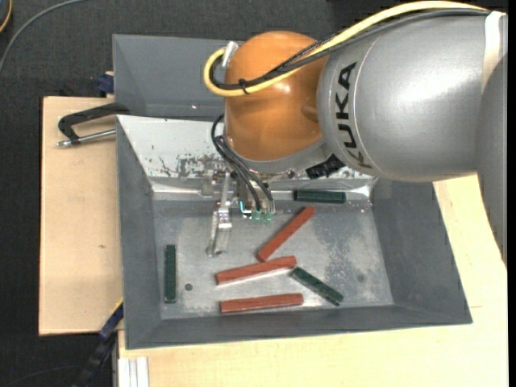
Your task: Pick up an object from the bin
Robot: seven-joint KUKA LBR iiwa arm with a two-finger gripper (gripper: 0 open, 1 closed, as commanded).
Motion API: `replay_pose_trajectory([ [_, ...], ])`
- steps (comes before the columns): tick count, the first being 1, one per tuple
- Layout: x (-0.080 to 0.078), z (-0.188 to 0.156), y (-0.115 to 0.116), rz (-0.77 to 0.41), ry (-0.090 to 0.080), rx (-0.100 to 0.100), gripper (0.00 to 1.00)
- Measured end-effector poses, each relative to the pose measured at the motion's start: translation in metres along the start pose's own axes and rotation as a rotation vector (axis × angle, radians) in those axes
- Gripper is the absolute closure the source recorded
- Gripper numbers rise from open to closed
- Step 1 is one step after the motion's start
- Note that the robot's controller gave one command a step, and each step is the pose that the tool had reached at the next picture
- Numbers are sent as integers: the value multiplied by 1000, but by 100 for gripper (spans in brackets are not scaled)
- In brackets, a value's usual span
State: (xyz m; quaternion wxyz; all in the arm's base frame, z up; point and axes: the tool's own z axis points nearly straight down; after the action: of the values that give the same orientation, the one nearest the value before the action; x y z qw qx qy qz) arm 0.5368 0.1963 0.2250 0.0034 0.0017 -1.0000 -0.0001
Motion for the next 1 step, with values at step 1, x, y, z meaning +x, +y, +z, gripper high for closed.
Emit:
replay_pose_trajectory([
  [1,-2,-4,-1,3,-8,-2,100],
])
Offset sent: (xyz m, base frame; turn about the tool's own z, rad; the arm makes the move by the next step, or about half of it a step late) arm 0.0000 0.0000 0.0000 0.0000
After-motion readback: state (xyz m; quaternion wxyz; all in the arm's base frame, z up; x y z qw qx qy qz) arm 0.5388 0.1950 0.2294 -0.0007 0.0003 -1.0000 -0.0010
